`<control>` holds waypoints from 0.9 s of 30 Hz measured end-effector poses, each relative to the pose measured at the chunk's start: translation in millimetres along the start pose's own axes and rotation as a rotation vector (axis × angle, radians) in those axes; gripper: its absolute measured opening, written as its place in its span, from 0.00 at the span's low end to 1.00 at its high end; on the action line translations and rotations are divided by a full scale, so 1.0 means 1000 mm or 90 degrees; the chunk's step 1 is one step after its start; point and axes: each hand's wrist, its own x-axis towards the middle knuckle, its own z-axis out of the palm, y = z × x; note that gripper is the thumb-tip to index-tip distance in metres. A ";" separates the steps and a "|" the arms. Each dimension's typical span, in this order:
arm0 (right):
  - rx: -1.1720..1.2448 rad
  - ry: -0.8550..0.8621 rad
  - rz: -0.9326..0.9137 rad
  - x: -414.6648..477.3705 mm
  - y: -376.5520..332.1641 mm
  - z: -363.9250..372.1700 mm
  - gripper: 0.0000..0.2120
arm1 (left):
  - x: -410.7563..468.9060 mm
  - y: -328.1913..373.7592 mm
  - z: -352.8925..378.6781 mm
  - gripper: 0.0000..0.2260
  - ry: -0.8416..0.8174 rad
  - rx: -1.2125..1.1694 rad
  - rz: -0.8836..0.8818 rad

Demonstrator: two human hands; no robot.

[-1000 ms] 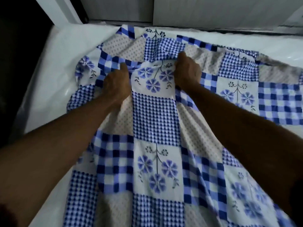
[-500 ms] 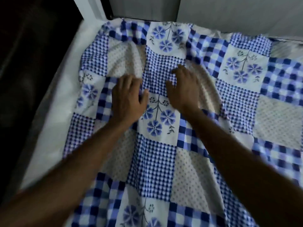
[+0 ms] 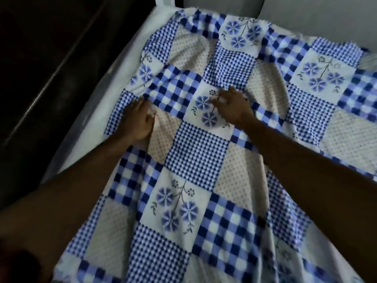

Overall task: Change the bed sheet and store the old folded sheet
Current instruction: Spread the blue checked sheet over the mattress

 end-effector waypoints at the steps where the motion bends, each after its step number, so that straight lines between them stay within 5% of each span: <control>1: 0.040 0.011 0.007 -0.015 -0.003 -0.003 0.39 | -0.007 0.006 -0.003 0.23 -0.010 -0.030 -0.021; 7: 0.002 0.094 -0.143 -0.228 0.002 0.062 0.20 | -0.200 0.054 0.015 0.15 0.109 -0.137 -0.159; 12: -0.040 -0.034 -0.268 -0.351 0.004 0.165 0.20 | -0.375 0.025 0.038 0.23 0.207 -0.176 -0.478; 15: -0.098 -0.069 -0.286 -0.380 -0.016 0.194 0.25 | -0.415 -0.009 0.025 0.20 0.154 -0.260 -0.676; 19: -0.111 -0.119 -0.332 -0.381 -0.054 0.217 0.27 | -0.427 -0.035 0.024 0.20 -0.061 -0.195 -0.619; 27: -0.142 -0.093 -0.339 -0.367 -0.079 0.228 0.27 | -0.406 -0.106 -0.004 0.16 0.079 -0.123 -0.720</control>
